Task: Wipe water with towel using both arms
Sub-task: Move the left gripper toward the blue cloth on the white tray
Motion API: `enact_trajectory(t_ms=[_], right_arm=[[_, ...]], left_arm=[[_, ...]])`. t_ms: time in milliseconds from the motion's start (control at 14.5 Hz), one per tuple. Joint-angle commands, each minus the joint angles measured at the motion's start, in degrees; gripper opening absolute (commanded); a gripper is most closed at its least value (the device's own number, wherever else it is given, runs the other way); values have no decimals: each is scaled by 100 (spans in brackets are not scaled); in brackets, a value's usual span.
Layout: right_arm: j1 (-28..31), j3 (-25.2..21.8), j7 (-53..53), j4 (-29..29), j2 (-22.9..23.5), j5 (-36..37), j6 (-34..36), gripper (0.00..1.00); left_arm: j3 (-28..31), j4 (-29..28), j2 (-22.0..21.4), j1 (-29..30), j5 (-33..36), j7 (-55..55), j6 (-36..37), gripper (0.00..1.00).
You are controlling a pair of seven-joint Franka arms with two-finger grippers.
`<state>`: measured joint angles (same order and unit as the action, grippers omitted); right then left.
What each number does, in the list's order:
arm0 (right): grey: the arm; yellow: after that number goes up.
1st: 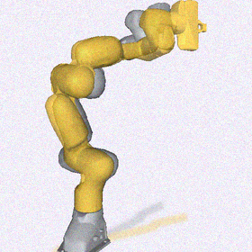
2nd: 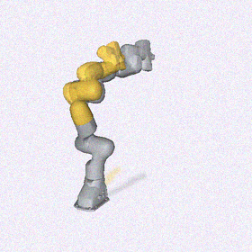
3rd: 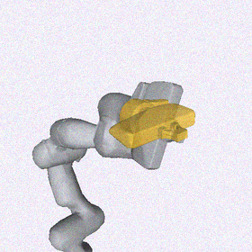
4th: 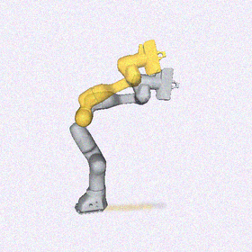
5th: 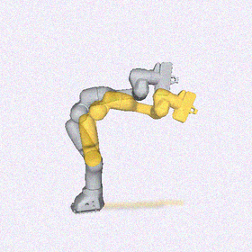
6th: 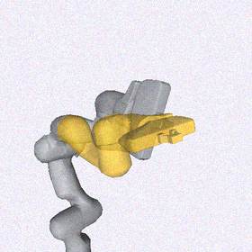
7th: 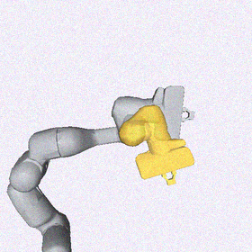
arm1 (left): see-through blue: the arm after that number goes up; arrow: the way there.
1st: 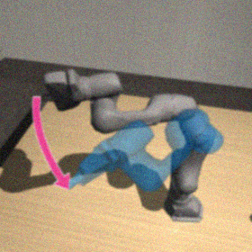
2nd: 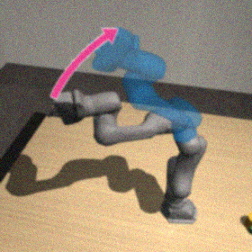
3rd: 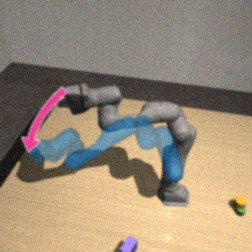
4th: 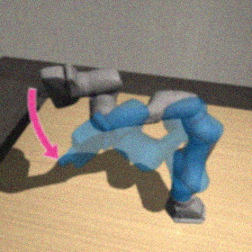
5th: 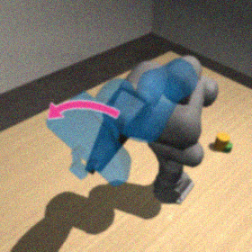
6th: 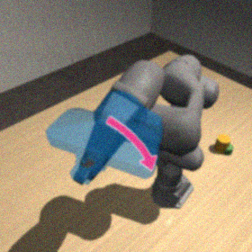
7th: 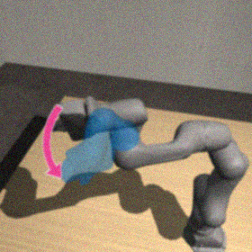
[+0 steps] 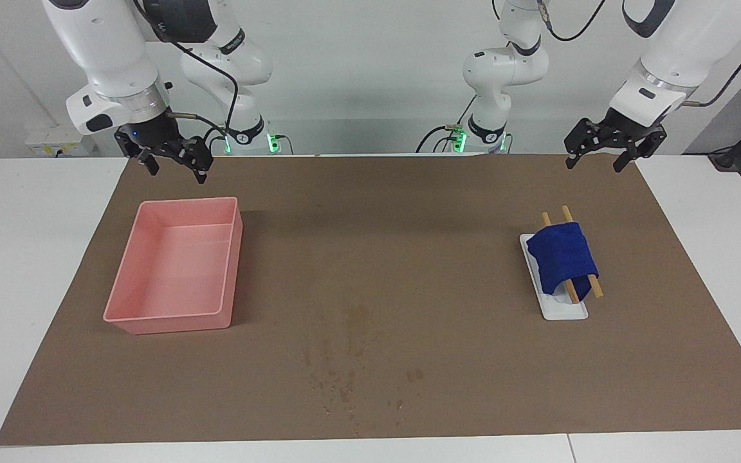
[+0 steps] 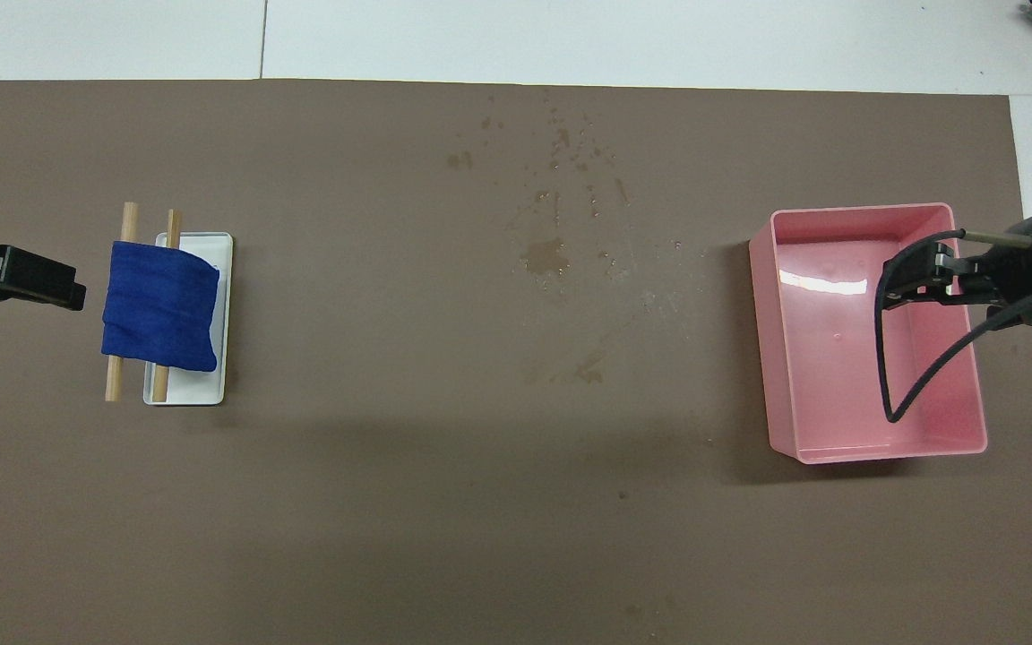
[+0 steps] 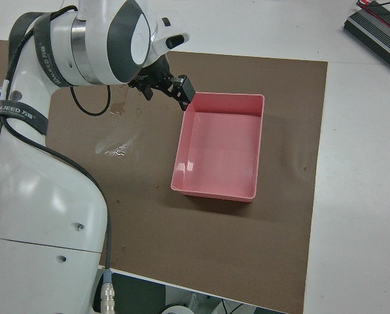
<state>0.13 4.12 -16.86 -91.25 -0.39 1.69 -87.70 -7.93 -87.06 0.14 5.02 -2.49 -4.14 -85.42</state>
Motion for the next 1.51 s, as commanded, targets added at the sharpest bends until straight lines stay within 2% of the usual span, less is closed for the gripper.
enact_trajectory(t_ms=[0, 275, 413, 688, 826, 963, 1101, 1445], right_arm=[[31, 1, 139, -42, -40, -72, 25, 100], [31, 1, 139, -42, -49, -72, 25, 100], [31, 1, 148, -42, -49, -72, 25, 100], [31, 1, 139, -42, -40, -72, 25, 100], [31, 1, 139, -42, -49, -72, 25, 100], [31, 1, 148, -42, -40, -72, 25, 100], [31, 1, 139, -42, -40, -72, 33, 100], [31, 1, 148, -42, -40, -72, 25, 100]], left_arm=[[-33, -30, -58, 87, 38, -25, -72, 100], [-33, -91, -76, 87, 47, -17, -80, 100], [2, -240, -128, 105, 47, 36, -307, 100], [37, -1075, -278, 315, 64, 36, -1598, 100], [37, -1373, -164, 333, 134, 62, -2178, 100], [37, -1926, -50, 333, 135, 89, -2986, 100], [37, -2401, -23, 464, 135, 98, -3611, 96], [28, -3220, -23, 527, 135, 194, -4333, 88]])
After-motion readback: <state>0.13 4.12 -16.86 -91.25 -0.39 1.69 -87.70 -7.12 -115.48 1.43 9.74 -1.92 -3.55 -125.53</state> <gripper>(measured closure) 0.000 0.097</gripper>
